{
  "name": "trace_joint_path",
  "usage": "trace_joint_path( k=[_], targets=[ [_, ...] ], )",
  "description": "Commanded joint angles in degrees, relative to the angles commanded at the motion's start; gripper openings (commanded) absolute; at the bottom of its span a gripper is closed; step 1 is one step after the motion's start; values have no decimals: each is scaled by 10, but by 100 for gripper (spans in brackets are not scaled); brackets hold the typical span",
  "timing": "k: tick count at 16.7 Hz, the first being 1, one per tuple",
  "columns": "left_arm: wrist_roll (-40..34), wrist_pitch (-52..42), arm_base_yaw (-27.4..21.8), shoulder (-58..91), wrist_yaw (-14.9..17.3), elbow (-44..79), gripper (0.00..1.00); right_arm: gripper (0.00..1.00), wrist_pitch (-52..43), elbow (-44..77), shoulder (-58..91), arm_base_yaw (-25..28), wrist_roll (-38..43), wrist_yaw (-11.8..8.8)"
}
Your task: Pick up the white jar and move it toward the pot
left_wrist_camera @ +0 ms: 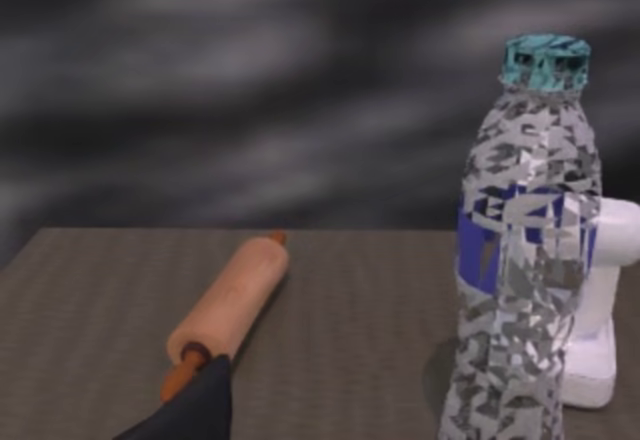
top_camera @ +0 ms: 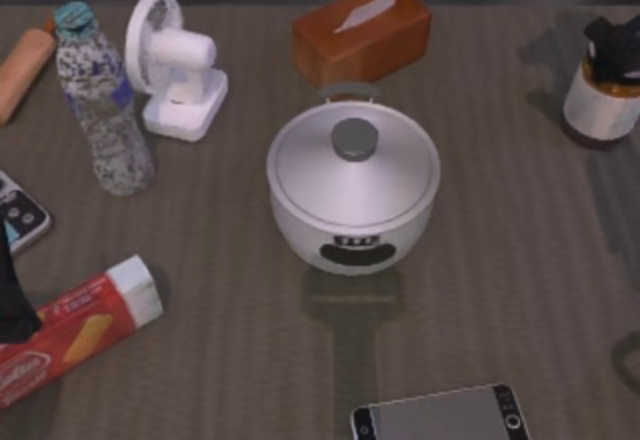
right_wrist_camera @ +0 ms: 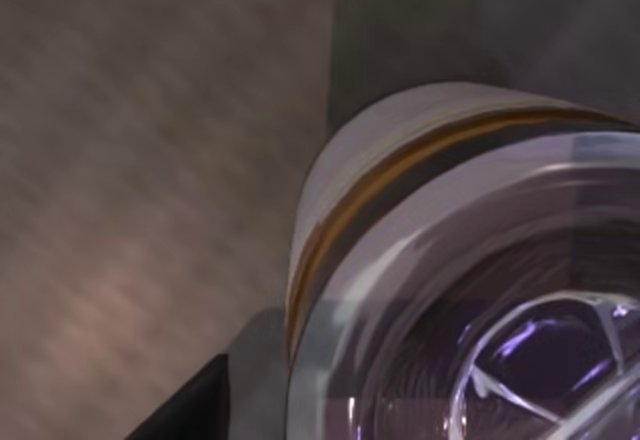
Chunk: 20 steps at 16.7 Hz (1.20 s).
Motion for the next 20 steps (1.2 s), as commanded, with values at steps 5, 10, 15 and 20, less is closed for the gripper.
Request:
trace_joint_path(
  k=[5,10,15,20],
  targets=[
    [0,0,0,0,0,0,100,100,84,-115,-30,6,4,0],
    [0,0,0,0,0,0,100,100,157,-207,-51,9,7,0],
    [0,0,0,0,0,0,100,92,158,-208,-51,9,7,0],
    [0,0,0,0,0,0,100,55,158,-208,-51,9,7,0]
  ],
)
